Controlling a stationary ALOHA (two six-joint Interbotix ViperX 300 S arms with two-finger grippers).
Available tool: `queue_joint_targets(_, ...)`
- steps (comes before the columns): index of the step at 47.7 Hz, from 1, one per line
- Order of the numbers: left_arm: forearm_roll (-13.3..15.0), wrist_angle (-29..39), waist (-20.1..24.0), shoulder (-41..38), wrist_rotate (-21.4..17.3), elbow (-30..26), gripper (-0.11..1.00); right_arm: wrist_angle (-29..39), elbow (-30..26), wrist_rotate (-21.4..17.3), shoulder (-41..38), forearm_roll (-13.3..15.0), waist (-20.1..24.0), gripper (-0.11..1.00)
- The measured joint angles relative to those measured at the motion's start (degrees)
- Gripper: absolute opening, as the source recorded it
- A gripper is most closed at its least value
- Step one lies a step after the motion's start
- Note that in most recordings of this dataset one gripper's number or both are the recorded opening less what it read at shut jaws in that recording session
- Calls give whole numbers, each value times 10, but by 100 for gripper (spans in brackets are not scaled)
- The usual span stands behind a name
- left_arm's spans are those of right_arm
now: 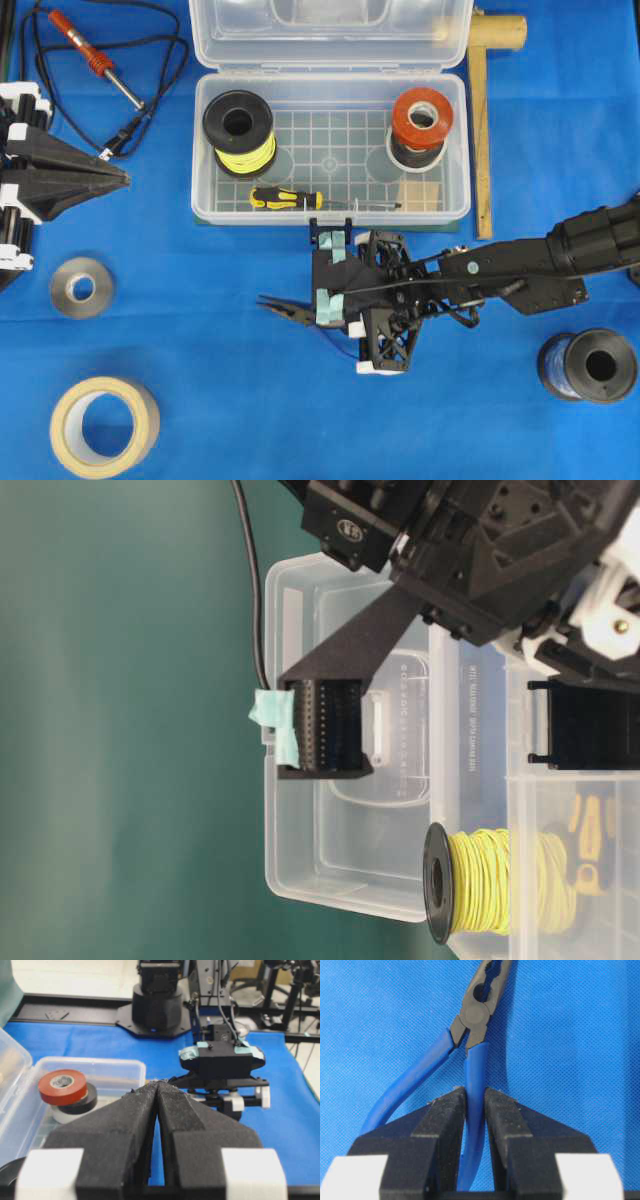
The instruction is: Pick the nipper from the toolbox among several items.
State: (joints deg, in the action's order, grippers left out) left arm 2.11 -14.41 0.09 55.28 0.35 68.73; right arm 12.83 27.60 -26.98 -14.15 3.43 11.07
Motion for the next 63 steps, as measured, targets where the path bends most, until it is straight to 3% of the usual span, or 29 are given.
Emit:
queue_joint_targets(3, 1, 0, 0, 0, 0, 1, 0, 5, 0, -2, 0, -1, -1, 24)
queue_joint_targets(10, 1, 0, 0, 1, -1, 1, 0, 28, -2, 3, 0, 1, -3, 69)
queue_joint_targets(14, 0, 0, 0, 1, -1, 2, 0, 47, -2, 4, 8, 10, -7, 85)
queue_joint_targets(21, 1, 0, 0, 4, 0, 2, 0, 89, -1, 3, 72, 39, -20, 81)
queue_joint_targets(32, 1, 0, 0, 6, 4, 2, 0, 136, 25, -3, 216, 120, -28, 82)
queue_joint_targets(36, 1, 0, 0, 7, 4, 2, 0, 140, 47, -3, 265, 138, -40, 82)
queue_joint_targets(44, 1, 0, 0, 7, 4, 2, 0, 129, 114, -3, 360, 146, -74, 82)
queue_joint_targets(63, 1, 0, 0, 6, 4, 2, 0, 31, 300, -3, 626, 148, -116, 82)
